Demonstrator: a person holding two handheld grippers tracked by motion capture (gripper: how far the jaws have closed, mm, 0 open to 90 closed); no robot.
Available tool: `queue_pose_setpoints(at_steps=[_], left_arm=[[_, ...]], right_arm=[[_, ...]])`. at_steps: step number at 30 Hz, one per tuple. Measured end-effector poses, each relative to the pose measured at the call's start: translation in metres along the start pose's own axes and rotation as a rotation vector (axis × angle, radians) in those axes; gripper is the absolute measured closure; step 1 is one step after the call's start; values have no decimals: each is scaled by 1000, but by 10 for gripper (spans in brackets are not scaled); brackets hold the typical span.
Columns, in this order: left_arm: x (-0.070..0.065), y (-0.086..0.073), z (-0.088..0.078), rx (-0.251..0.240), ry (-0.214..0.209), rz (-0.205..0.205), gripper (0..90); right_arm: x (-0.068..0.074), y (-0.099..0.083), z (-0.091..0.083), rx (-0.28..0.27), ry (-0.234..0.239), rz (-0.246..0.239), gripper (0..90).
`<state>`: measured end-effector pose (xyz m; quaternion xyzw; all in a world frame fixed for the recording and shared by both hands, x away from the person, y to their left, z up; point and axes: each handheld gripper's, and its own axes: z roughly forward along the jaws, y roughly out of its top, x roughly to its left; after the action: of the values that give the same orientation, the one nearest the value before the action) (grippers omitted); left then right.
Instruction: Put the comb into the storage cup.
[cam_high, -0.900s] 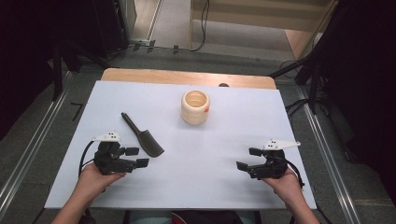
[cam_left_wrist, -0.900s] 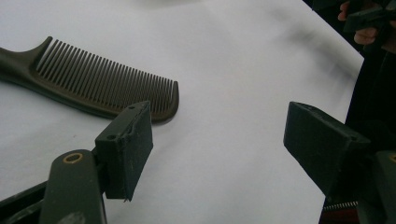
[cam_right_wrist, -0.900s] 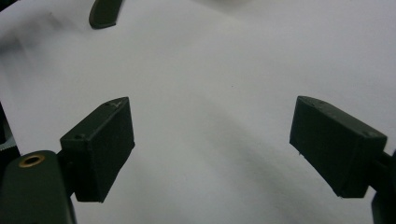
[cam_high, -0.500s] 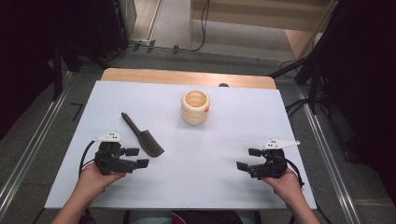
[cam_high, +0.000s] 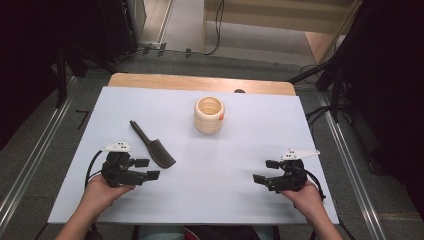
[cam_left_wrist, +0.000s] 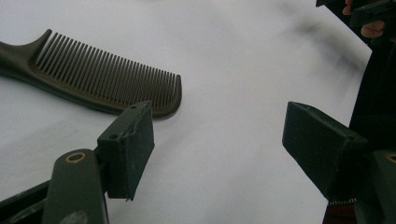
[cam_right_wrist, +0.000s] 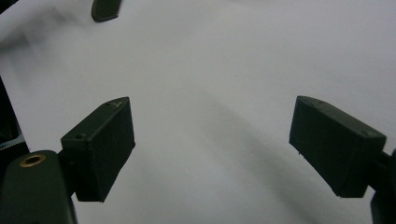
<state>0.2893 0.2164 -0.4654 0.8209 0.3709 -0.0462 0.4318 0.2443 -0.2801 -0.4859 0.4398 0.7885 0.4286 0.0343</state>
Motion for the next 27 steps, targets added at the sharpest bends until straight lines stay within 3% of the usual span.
queue_pose_setpoints(at_steps=[27], left_arm=[[1, 1, 1, 14, 12, -2, 258]], right_arm=[[-1, -1, 0, 6, 13, -3, 127]])
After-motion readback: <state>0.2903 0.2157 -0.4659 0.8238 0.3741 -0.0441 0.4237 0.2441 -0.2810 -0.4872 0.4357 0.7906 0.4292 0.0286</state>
